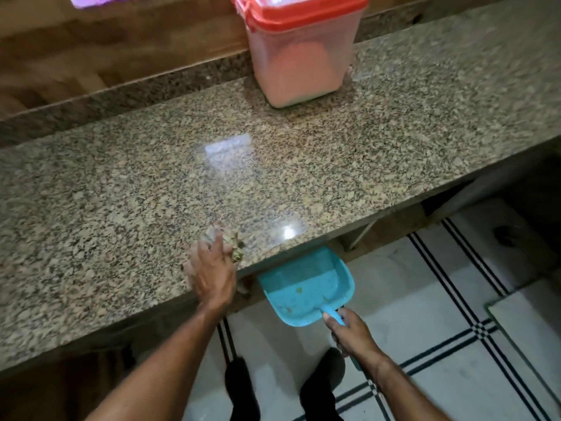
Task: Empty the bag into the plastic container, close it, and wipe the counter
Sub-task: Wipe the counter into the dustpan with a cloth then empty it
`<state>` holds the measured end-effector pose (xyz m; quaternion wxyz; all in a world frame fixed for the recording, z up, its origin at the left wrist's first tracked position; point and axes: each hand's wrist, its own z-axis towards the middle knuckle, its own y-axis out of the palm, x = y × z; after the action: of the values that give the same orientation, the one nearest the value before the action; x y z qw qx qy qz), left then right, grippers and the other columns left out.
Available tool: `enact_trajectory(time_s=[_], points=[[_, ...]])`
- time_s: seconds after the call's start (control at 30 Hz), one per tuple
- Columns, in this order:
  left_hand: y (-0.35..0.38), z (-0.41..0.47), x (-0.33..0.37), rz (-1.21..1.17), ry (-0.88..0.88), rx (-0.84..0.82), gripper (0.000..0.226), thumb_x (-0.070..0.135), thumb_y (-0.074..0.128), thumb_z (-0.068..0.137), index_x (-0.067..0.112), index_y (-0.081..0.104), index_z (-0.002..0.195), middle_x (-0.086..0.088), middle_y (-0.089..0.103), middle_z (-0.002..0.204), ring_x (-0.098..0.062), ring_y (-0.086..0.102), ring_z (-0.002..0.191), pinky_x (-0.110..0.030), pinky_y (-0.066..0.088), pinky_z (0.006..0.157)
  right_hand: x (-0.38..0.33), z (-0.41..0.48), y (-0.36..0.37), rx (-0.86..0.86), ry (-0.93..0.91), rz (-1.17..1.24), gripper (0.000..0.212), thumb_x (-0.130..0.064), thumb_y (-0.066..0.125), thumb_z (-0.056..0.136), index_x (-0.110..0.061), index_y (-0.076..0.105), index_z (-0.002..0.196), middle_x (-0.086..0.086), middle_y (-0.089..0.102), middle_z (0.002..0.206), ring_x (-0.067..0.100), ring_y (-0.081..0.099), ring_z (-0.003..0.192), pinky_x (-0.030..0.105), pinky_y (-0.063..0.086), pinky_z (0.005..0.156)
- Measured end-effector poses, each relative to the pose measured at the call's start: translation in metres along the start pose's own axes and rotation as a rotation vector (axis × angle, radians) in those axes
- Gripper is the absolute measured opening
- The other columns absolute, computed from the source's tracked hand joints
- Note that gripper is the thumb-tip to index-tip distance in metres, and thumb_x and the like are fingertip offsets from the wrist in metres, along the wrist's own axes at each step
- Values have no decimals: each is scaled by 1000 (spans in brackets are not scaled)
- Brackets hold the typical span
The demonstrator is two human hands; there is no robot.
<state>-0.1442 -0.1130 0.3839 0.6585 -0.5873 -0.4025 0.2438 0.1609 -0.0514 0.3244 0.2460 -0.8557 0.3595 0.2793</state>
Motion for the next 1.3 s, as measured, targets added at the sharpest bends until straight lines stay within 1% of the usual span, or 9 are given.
enact_trajectory(time_s=[0.2,0.33,0.47,0.57,0.77,0.87,1.0,1.13,1.3], points=[[19,8,131,-250,262,-171,68,63,10,100,21,50,135,-1,53,106,-20,53,93,-38,49,81,13,10,-34,-25,36,36,19,-52,64,89,-33,63,89,-5,53,60,12,43,48,26,36,46],[11,41,117,-385,-119,-8,43,51,28,107,17,53,112,-2,57,99,-21,59,84,-30,41,57,11,8,-54,0,45,44,14,-43,65,96,-32,60,89,-7,51,58,9,39,44,23,34,42],[4,39,77,-319,-384,7,54,52,28,106,11,56,124,-12,58,110,-27,57,86,-37,42,64,5,7,-71,24,22,20,17,-44,65,96,-29,61,91,-7,55,62,7,45,46,23,37,43],[18,18,118,-311,-148,-37,62,54,26,100,11,50,137,-15,60,121,-33,62,98,-44,56,77,4,12,-78,44,12,14,23,-45,65,96,-22,63,97,-4,56,68,9,47,53,23,39,44],[43,16,193,-293,232,-120,43,37,35,108,26,40,150,1,49,107,-16,52,92,-24,42,68,0,21,-86,8,-11,18,27,-38,64,99,-11,63,103,1,55,73,12,45,57,26,37,49],[26,44,165,-521,-92,2,65,65,23,97,18,55,130,-5,57,104,-23,58,84,-38,52,61,-9,23,-95,9,-11,26,32,-39,64,99,-8,62,107,3,55,74,14,45,58,26,37,49],[14,86,108,-454,-499,62,50,48,30,100,11,54,122,-20,62,110,-29,58,81,-43,51,67,-19,31,-106,17,-20,36,31,-40,64,100,-10,62,109,2,54,75,14,44,59,26,37,48],[31,81,152,-279,-126,54,34,35,34,108,17,51,132,-6,58,113,-12,52,78,-24,46,63,-27,47,-112,21,-37,50,27,-38,64,99,-13,64,110,-1,54,74,12,45,59,26,37,49],[39,60,210,-272,299,-174,45,40,31,109,28,41,151,-2,48,112,-23,51,97,-38,46,83,-31,54,-125,14,-81,53,16,-36,65,99,-26,67,112,-12,59,79,5,53,70,25,43,64]])
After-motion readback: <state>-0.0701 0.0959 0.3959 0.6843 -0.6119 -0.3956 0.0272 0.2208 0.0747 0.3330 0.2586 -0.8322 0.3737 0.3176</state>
